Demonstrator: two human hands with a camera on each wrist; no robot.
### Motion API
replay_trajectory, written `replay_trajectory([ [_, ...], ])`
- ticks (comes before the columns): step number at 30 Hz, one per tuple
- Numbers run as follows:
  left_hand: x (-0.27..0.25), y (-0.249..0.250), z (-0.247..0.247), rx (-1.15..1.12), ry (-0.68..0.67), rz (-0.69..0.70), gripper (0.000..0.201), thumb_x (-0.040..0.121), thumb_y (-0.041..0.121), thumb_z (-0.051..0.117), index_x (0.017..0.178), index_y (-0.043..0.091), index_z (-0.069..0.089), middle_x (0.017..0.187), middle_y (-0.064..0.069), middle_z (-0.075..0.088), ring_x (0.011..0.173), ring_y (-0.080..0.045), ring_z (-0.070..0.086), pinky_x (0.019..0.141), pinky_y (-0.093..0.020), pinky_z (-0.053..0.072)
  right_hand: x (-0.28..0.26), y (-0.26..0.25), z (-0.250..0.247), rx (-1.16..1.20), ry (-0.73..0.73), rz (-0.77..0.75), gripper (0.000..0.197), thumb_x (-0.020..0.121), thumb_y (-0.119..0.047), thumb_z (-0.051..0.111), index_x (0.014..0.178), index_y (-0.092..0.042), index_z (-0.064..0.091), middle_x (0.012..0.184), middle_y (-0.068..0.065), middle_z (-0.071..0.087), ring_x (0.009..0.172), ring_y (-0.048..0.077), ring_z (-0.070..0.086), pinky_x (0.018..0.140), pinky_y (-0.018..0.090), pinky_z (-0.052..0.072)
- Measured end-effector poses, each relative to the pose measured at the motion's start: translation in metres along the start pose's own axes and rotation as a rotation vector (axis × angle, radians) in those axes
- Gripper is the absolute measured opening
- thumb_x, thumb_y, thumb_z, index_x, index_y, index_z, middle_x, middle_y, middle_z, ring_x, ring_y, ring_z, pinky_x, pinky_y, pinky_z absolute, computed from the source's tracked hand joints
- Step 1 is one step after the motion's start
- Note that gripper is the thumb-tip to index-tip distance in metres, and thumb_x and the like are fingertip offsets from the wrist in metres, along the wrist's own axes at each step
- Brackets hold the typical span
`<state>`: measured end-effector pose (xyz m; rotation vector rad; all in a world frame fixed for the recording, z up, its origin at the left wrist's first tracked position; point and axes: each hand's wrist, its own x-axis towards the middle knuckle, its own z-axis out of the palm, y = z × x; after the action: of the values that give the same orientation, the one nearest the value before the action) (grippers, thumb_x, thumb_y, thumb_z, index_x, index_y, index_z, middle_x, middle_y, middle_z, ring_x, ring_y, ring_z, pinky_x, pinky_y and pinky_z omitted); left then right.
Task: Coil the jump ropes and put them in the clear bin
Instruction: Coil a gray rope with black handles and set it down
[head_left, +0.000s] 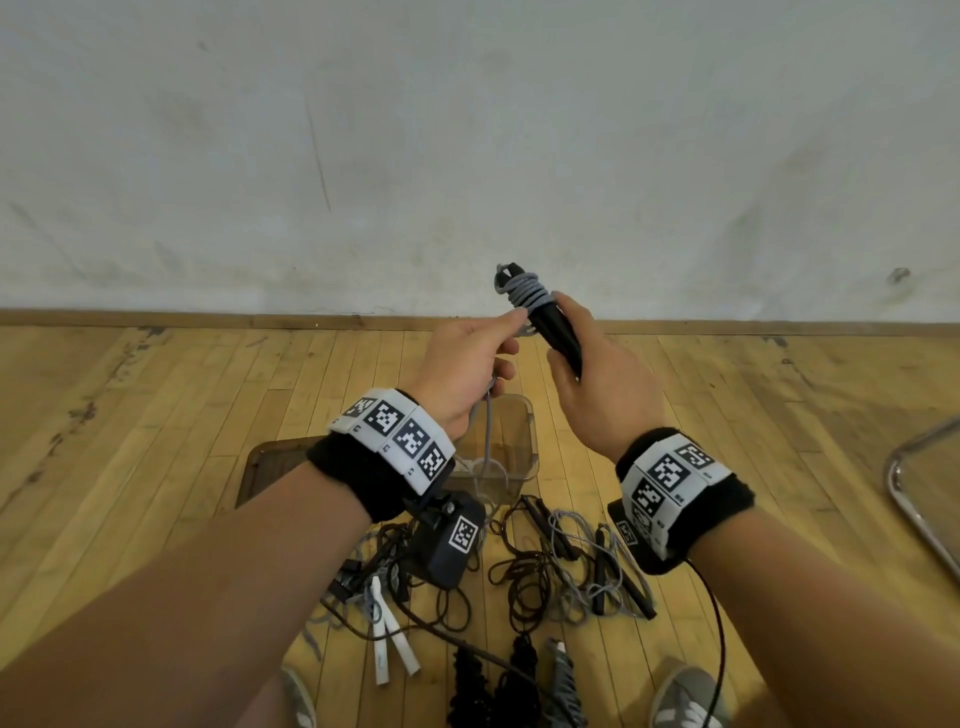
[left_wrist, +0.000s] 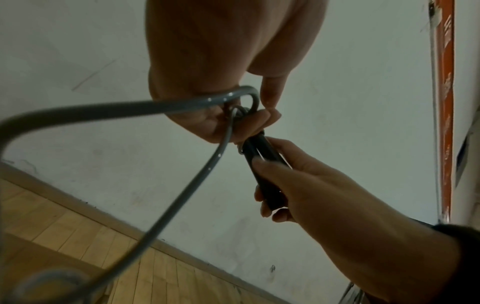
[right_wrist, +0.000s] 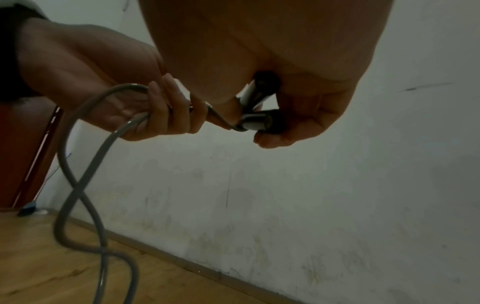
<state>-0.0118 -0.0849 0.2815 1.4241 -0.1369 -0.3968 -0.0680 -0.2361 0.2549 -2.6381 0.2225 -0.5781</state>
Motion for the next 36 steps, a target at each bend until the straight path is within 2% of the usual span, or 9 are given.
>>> replay_trajectory([
  [5,0.002,0.001,-0.005,-0.019,0.027,0.007,0.035,0.098,0.037,0.067,0.107,0.004,0.074,0.068,0.002,0.062,0.049,-0.008,0.054,0.047,-0.020,0.039,-0.001,-0.005,0.004,0.102,-0.036,-0.051,0.049,0.106,-0.044,0.022,0.155,-0.045,0.021,0.093,0.005,0.060,0.079,0.022,0.057,0.066,0.039,0.048],
  [11,0.004,-0.001,-0.012,0.040,0.097,0.050,0.035,0.092,0.042,0.073,0.096,0.008,0.080,0.053,0.002,0.054,0.044,-0.011,0.049,0.045,-0.023,0.039,-0.004,-0.008,0.008,0.282,-0.088,-0.106,0.051,0.105,-0.034,0.044,0.153,-0.044,0.030,0.112,0.006,0.059,0.101,0.018,0.052,0.076,0.029,0.043],
  [15,0.005,0.001,-0.015,0.050,0.094,0.078,0.034,0.093,0.039,0.073,0.097,0.006,0.079,0.047,0.006,0.039,0.042,-0.010,0.037,0.045,-0.022,0.032,-0.006,-0.016,0.001,0.476,-0.107,-0.130,0.056,0.100,-0.029,0.062,0.150,-0.036,0.037,0.105,-0.016,0.056,0.091,0.002,0.056,0.078,0.021,0.045],
  [17,0.005,0.002,-0.015,0.027,0.048,0.073,0.032,0.096,0.035,0.070,0.097,0.004,0.078,0.049,0.005,0.036,0.045,-0.011,0.033,0.046,-0.022,0.030,-0.005,-0.018,-0.003,0.594,-0.137,-0.091,0.064,0.094,-0.027,0.072,0.147,-0.038,0.037,0.101,-0.010,0.061,0.081,0.000,0.060,0.075,0.016,0.049],
  [21,0.002,0.006,-0.013,-0.024,-0.030,0.070,0.029,0.100,0.028,0.066,0.074,0.015,0.068,0.054,0.003,0.034,0.047,-0.010,0.030,0.048,-0.024,0.025,-0.002,-0.021,-0.009,0.879,-0.207,0.135,0.073,0.088,-0.017,0.079,0.145,-0.037,0.040,0.093,0.018,0.064,0.073,0.023,0.069,0.071,0.036,0.062],
  [25,0.001,0.005,-0.012,-0.029,-0.064,0.075,0.038,0.102,0.026,0.063,0.065,0.017,0.057,0.052,0.006,0.035,0.044,-0.009,0.031,0.047,-0.023,0.026,-0.004,-0.025,-0.010,1.117,-0.346,0.275,0.053,0.094,-0.008,0.069,0.140,-0.024,0.050,0.099,0.016,0.074,0.081,0.031,0.076,0.069,0.035,0.060],
  [29,0.004,0.002,-0.014,0.019,-0.061,0.067,0.029,0.101,0.033,0.062,0.090,0.008,0.067,0.057,0.003,0.048,0.048,-0.010,0.048,0.048,-0.021,0.036,-0.002,-0.023,-0.012,1.059,-0.311,0.217,0.044,0.097,-0.009,0.065,0.139,-0.018,0.053,0.076,0.005,0.067,0.063,0.016,0.065,0.062,0.030,0.055],
  [32,0.005,0.000,-0.016,0.104,-0.089,0.015,0.027,0.101,0.034,0.063,0.110,0.010,0.072,0.073,-0.001,0.068,0.058,-0.012,0.065,0.051,-0.020,0.047,0.001,-0.018,-0.013,0.921,-0.203,0.183,0.049,0.097,-0.009,0.066,0.142,-0.018,0.050,0.082,0.001,0.064,0.061,0.009,0.061,0.057,0.025,0.052],
  [36,0.002,-0.006,-0.018,0.284,-0.129,-0.021,0.019,0.101,0.027,0.062,0.108,0.015,0.075,0.086,-0.002,0.073,0.059,-0.011,0.069,0.048,-0.016,0.044,0.003,-0.010,-0.016,0.668,-0.088,0.136,0.051,0.097,-0.015,0.066,0.143,-0.024,0.046,0.093,-0.003,0.066,0.060,0.002,0.062,0.056,0.020,0.052],
])
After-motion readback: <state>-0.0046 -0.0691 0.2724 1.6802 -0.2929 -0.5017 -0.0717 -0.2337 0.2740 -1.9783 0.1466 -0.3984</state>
